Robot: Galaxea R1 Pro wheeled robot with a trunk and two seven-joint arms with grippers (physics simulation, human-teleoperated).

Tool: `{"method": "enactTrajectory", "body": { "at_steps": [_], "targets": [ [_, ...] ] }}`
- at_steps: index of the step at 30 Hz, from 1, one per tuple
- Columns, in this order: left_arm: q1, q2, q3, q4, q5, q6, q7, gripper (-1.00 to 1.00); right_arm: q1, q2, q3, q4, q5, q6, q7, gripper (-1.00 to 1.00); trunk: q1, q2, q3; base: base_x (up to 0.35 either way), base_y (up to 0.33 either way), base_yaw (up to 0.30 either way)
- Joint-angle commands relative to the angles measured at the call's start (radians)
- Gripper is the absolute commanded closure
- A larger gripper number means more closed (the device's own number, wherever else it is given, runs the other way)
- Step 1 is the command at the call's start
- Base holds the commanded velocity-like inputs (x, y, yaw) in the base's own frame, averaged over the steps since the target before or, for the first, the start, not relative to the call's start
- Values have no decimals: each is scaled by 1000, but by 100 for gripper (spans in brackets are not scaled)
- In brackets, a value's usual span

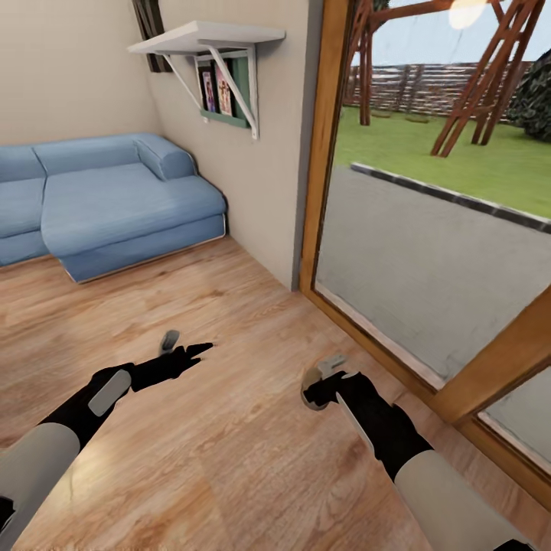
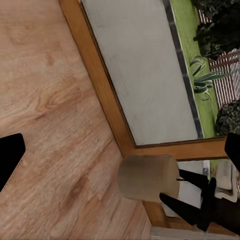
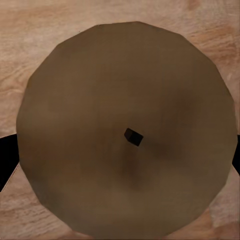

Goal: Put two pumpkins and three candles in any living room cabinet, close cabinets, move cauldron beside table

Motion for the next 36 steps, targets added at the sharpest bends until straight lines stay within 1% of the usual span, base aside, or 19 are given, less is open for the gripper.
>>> {"method": "enactTrajectory", "body": {
  "at_steps": [1,6,8,11,13,14,15,16,17,19,20,22,25,26,27,31,34,35,36],
  "targets": [
    [0,1,0,0,-1,0,0,-100,0,0,0,0,0,0,0,100,-4,7,3,0,0,121],
    [0,-3,-2,5,-4,-1,5,-100,0,1,0,3,-1,0,0,100,-23,42,19,0,0,37],
    [1,-8,-5,21,-8,-3,14,-100,0,1,0,9,-1,-1,-1,100,-31,56,25,0,0,4],
    [1,-26,-10,79,-13,1,68,-100,0,1,0,22,-2,-3,-1,100,-42,77,35,0,0,1],
    [3,-34,-28,111,-13,4,124,-100,0,2,0,26,-2,-3,0,100,-50,91,41,0,0,0],
    [7,-47,-87,177,-12,5,185,-100,0,2,0,36,-3,-4,0,100,-54,98,44,0,0,0],
    [9,-68,-150,246,-11,2,211,-100,0,3,0,45,-2,-4,0,100,-58,105,47,0,0,0],
    [9,-87,-190,294,-11,-1,220,-100,0,3,0,52,-2,-5,0,100,-61,112,50,0,0,0],
    [10,-129,-244,376,-11,-6,233,-100,0,4,1,63,-1,-7,-1,100,-65,119,53,0,0,0],
    [11,-160,-269,430,-12,-7,242,-100,0,3,1,74,0,-8,-1,100,-73,133,60,0,0,0],
    [11,-169,-275,451,-12,-7,244,-100,0,4,1,79,0,-9,-1,100,-77,140,63,0,0,0],
    [11,-176,-281,479,-12,-8,246,-100,0,4,1,89,1,-9,-1,100,-84,154,69,0,0,0],
    [22,-183,-285,552,-12,-9,248,-100,0,3,3,116,4,-9,-2,100,-96,175,78,0,0,0],
    [32,-183,-285,582,-13,-10,248,-100,0,3,3,122,4,-9,-2,100,-100,182,82,0,0,0],
    [59,-180,-286,605,-13,-12,249,-100,0,3,3,127,5,-9,0,100,-104,189,85,0,0,0],
    [111,-177,-287,615,-14,-13,253,-100,0,3,4,129,5,-9,2,100,-119,217,97,0,0,0],
    [154,-178,-288,616,-14,-15,301,-100,0,3,5,140,5,-10,1,100,-130,238,107,0,0,0],
    [171,-178,-288,616,-14,-27,343,-100,0,3,6,154,7,-10,1,100,-134,245,110,0,0,0],
    [190,-178,-288,617,-14,-61,387,-100,0,3,6,165,9,-10,1,100,-138,252,113,0,0,0]
  ]
}}
